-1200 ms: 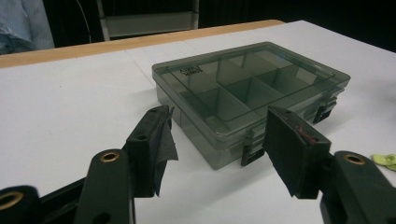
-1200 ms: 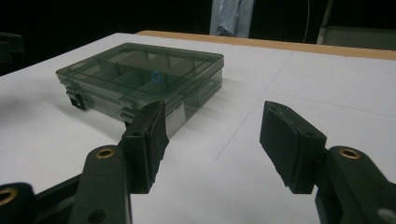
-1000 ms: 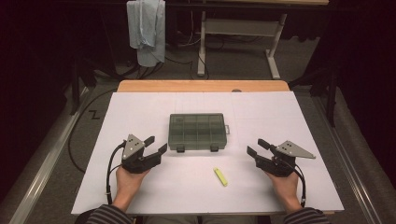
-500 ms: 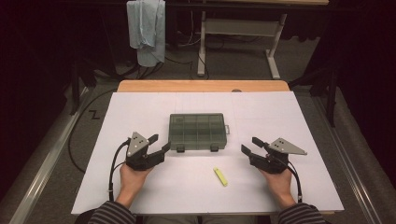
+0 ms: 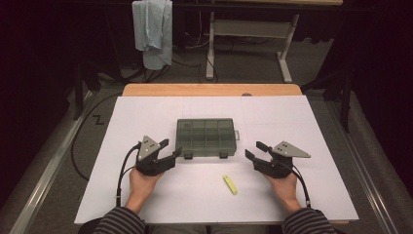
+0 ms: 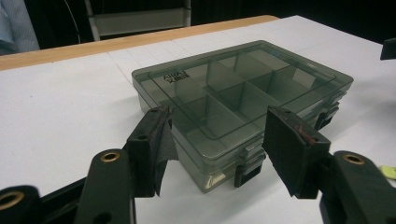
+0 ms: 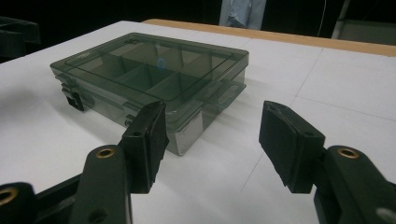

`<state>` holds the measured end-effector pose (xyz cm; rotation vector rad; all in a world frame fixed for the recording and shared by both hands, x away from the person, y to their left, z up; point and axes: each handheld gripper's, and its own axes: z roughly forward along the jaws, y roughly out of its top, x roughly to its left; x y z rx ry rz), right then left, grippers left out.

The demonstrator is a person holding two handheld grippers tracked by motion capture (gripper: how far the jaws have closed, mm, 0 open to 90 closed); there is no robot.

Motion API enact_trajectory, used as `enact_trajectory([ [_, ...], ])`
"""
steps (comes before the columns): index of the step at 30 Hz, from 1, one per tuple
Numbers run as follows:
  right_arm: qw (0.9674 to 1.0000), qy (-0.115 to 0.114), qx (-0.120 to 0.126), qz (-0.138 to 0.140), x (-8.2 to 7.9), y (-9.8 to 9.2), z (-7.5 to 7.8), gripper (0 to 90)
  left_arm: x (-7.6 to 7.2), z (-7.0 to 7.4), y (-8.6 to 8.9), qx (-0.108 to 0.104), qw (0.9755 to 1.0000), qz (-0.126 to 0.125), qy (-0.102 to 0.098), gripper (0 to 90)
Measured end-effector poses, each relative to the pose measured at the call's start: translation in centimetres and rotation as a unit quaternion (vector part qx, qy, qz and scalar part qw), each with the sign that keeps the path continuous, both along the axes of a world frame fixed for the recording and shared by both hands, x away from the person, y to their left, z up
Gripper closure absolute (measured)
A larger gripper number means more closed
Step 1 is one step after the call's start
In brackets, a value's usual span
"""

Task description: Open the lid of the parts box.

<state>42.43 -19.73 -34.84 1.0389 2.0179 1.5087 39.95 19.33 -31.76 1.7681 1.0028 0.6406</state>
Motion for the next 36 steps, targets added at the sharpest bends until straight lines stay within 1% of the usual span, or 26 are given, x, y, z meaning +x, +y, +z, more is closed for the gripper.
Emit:
enact_trajectory([
  [8,1.0,0.006,0.001,0.005,0.5,0.8,-0.1,42.9,0.3,-0.1,-0.1,-0.001,1.0,-0.003,0.005,41.7],
  [12,0.9998,0.02,0.002,0.007,0.7,1.0,0.0,42.9,0.5,-0.1,-0.2,0.005,0.9997,-0.011,0.02,41.5],
  [16,0.9992,0.038,-0.004,0.013,0.8,0.9,0.3,47.3,0.6,0.3,0.1,0.007,0.9994,-0.008,0.034,40.7],
  [20,0.9986,0.05,-0.011,0.015,0.8,0.8,0.7,50.8,0.6,0.6,0.2,0.018,0.9991,-0.008,0.038,40.0],
  [23,0.998,0.059,-0.019,0.013,0.8,0.7,0.9,49.7,0.6,0.8,0.2,0.025,0.9988,-0.01,0.042,40.4],
  [27,0.9972,0.067,-0.03,0.017,0.9,0.8,1.2,50.3,0.5,0.9,0.1,0.041,0.9978,-0.012,0.05,41.7],
  [28,0.9967,0.074,-0.029,0.019,0.9,0.8,1.3,50.8,0.4,1.0,0.1,0.045,0.9975,-0.013,0.053,42.3],
  [31,0.9954,0.083,-0.039,0.027,1.2,0.7,1.4,53.9,0.3,1.3,0.1,0.061,0.9964,-0.011,0.058,45.2],
  [32,0.995,0.086,-0.042,0.027,1.2,0.7,1.5,54.9,0.3,1.3,0.1,0.061,0.9964,-0.011,0.058,46.3],
  [34,0.9942,0.091,-0.049,0.031,1.3,0.7,1.5,57.8,0.4,1.4,0.2,0.067,0.9952,-0.016,0.07,48.4],
  [36,0.9932,0.094,-0.059,0.037,1.4,0.7,1.6,60.8,0.5,1.4,0.2,0.071,0.9944,-0.017,0.076,50.3],
])
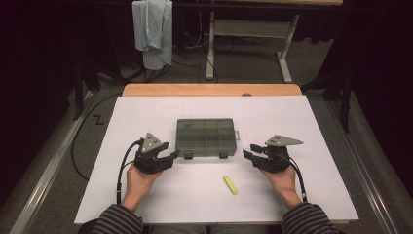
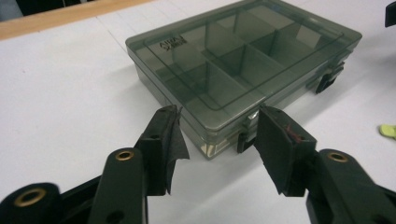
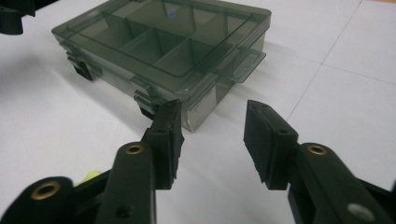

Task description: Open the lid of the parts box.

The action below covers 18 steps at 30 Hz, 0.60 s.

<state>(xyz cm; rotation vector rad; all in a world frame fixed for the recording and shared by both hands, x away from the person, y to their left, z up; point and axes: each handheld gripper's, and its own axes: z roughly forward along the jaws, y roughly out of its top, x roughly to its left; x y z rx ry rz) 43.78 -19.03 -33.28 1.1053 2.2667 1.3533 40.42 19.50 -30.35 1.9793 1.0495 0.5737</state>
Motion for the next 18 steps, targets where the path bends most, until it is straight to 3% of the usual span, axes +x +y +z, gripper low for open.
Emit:
enact_trajectory([
  [4,0.9998,0.007,-0.019,0.005,0.1,0.0,0.0,64.3,0.1,0.0,0.0,0.003,0.9999,-0.002,0.01,51.9],
  [11,0.998,0.037,-0.046,0.022,0.7,0.2,0.1,75.4,0.2,0.3,-0.1,0.039,0.9988,-0.013,0.027,56.0],
  [18,0.9954,0.05,-0.067,0.047,1.0,0.9,0.4,82.3,0.5,0.5,0.0,0.051,0.9975,-0.017,0.046,62.7],
])
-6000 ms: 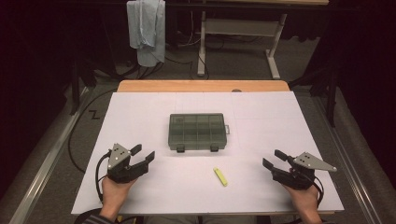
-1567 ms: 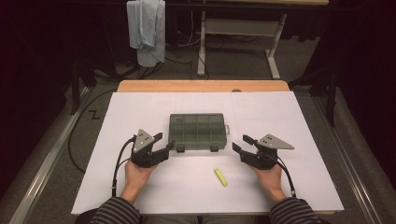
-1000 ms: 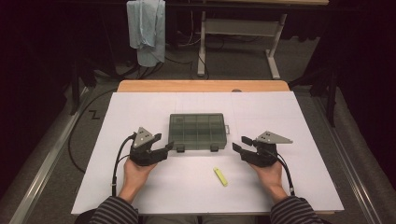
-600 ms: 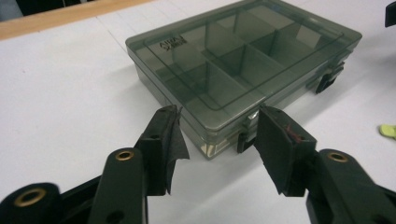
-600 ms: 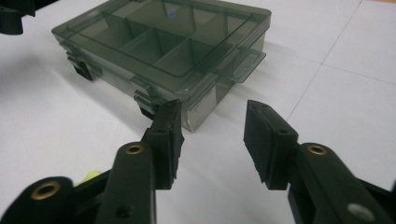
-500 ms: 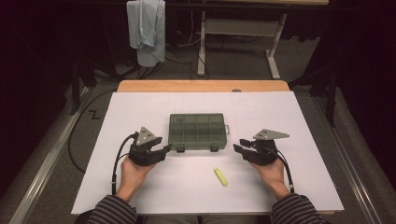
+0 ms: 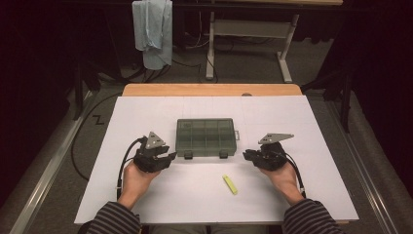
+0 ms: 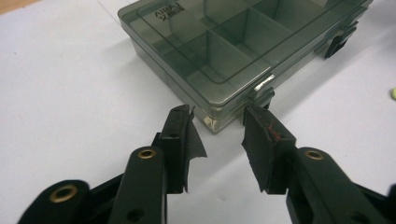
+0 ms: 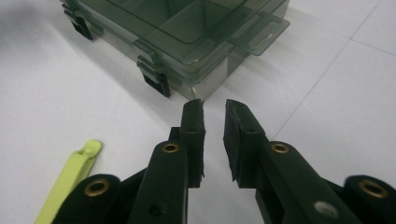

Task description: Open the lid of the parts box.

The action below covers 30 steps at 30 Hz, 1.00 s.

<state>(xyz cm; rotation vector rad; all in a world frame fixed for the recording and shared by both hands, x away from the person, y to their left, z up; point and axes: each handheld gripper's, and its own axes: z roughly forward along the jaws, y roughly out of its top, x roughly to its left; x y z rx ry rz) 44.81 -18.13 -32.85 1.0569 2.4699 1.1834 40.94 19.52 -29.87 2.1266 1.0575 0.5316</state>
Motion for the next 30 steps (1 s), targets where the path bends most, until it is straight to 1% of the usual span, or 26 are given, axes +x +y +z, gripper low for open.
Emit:
enact_trajectory([
  [1,1.0,-0.001,-0.002,0.007,0.1,0.1,0.0,83.8,0.1,0.1,0.1,0.004,1.0,0.001,0.008,64.1],
  [7,0.9993,0.004,-0.027,0.025,0.5,1.0,0.5,90.0,0.5,0.3,0.3,0.008,0.9996,-0.003,0.028,70.8],
  [14,0.9977,0.008,-0.057,0.037,0.9,1.9,0.8,90.0,1.0,0.2,0.2,0.021,0.9984,-0.003,0.052,81.2],
  [18,0.9972,0.012,-0.063,0.039,1.2,2.3,0.7,90.0,1.3,0.1,-0.1,0.031,0.9975,-0.005,0.063,83.9],
  [20,0.9971,0.016,-0.064,0.038,1.3,2.3,0.7,90.0,1.4,0.1,-0.2,0.033,0.9974,-0.005,0.064,84.5],
  [21,0.9969,0.017,-0.067,0.038,1.4,2.4,0.7,90.0,1.5,0.0,-0.3,0.036,0.9971,-0.005,0.067,84.5],
  [23,0.9966,0.019,-0.07,0.039,1.5,2.5,0.7,90.0,1.7,-0.2,-0.5,0.047,0.9963,-0.004,0.072,84.8],
  [24,0.9964,0.019,-0.072,0.04,1.6,2.5,0.7,90.0,1.7,-0.3,-0.6,0.056,0.9961,-0.002,0.069,84.8],
  [25,0.9963,0.02,-0.073,0.04,1.6,2.6,0.7,90.0,1.7,-0.3,-0.6,0.056,0.9961,-0.002,0.069,84.8],
  [26,0.9962,0.02,-0.073,0.042,1.6,2.7,0.8,90.0,1.7,-0.3,-0.9,0.061,0.9958,-0.003,0.068,84.8],
  [27,0.9961,0.019,-0.075,0.044,1.7,2.8,0.8,90.0,1.7,-0.3,-0.9,0.061,0.9958,-0.003,0.068,84.9],
  [28,0.996,0.02,-0.076,0.043,1.7,2.8,0.8,90.0,1.8,-0.4,-1.0,0.069,0.9953,-0.005,0.068,84.8],
  [29,0.996,0.02,-0.076,0.043,1.7,2.8,0.8,90.0,1.8,-0.4,-1.0,0.069,0.9953,-0.005,0.068,85.0],
  [30,0.9956,0.022,-0.079,0.044,1.8,2.9,0.8,90.0,1.9,-0.4,-1.2,0.072,0.9948,-0.006,0.072,85.3],
])
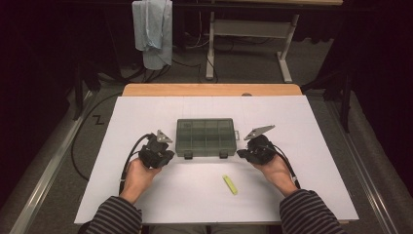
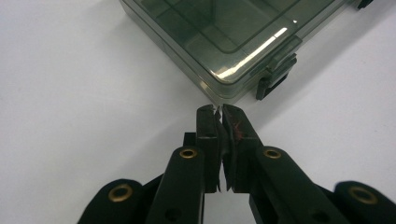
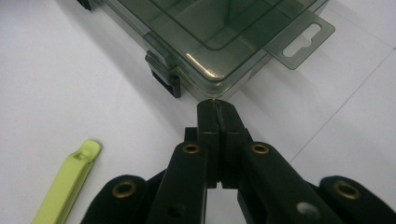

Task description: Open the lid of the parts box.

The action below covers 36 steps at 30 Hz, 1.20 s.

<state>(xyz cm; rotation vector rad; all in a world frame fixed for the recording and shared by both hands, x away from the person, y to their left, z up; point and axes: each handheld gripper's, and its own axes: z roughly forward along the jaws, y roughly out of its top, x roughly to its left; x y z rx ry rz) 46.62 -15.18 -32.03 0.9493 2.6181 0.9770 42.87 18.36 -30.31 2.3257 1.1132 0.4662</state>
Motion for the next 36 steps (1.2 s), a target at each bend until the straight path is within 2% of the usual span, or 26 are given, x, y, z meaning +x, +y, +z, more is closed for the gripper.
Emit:
enact_trajectory([
  [12,1.0,0.006,-0.006,-0.002,0.28,0.18,-0.17,90.0,0.31,-0.1,-0.13,-0.007,1.0,-0.002,0.004,85.9],
  [18,1.0,0.007,0.003,-0.006,0.39,0.17,0.01,90.0,0.37,-0.18,-0.18,-0.018,0.9998,-0.004,0.006,86.0],
  [36,0.9999,0.001,0.013,-0.007,0.35,-0.07,0.09,90.0,0.31,-0.31,-0.48,-0.015,0.9999,-0.003,0.004,86.1],
])
